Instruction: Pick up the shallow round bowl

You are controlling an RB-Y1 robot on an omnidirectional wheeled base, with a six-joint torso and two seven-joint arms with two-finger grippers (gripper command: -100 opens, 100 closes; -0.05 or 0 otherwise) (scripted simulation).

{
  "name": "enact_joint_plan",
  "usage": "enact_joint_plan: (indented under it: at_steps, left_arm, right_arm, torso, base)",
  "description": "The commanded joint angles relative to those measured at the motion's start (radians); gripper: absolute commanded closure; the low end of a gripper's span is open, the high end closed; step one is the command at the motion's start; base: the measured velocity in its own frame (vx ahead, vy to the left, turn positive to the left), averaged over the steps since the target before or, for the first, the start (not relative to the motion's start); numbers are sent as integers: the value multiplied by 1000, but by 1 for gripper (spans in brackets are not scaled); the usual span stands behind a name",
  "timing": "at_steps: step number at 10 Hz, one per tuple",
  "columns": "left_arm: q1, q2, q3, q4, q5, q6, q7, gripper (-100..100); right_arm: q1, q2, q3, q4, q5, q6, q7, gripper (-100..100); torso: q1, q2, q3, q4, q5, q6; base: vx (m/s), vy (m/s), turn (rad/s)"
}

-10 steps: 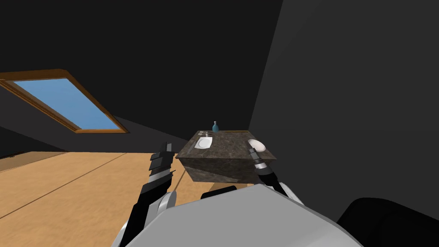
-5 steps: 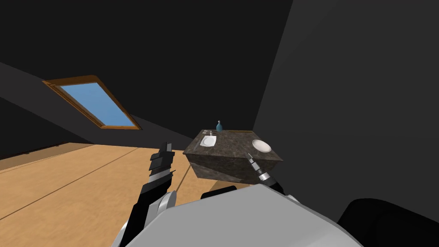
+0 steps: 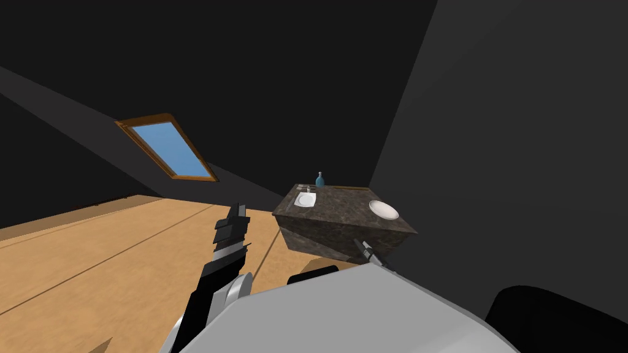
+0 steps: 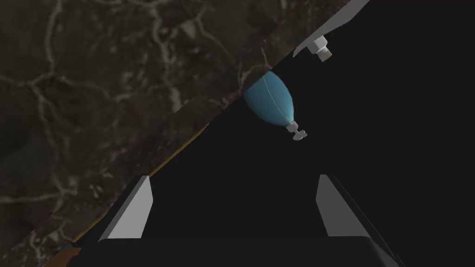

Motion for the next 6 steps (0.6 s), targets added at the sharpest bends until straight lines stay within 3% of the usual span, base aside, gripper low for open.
enact_joint_plan:
  at_steps: [1,2,3,4,6]
  left_arm:
    - [0,0,0,0,0,0,0,0]
    - [0,0,0,0,0,0,0,0]
    - [0,0,0,0,0,0,0,0]
    - [0,0,0,0,0,0,0,0]
    - [0,0,0,0,0,0,0,0]
  right_arm:
    - [45,-17,13,1,17,19,15,-100]
    - [83,-60,23,49,39,24,30,-100]
    - [83,-60,23,59,39,24,30,-100]
    - [120,-100,34,98,61,29,43,-100]
    - [120,-104,34,118,61,29,43,-100]
  torso:
    - [0,0,0,0,0,0]
    - [-1,0,0,0,0,0]
    - [0,0,0,0,0,0]
    - [-1,-1,0,0,0,0]
    - [-1,-1,-1,0,0,0]
  base:
    - [-19,49,76]
    - [-10,68,175]
    - [-12,57,92]
    - [-7,68,185]
    - [-6,41,23]
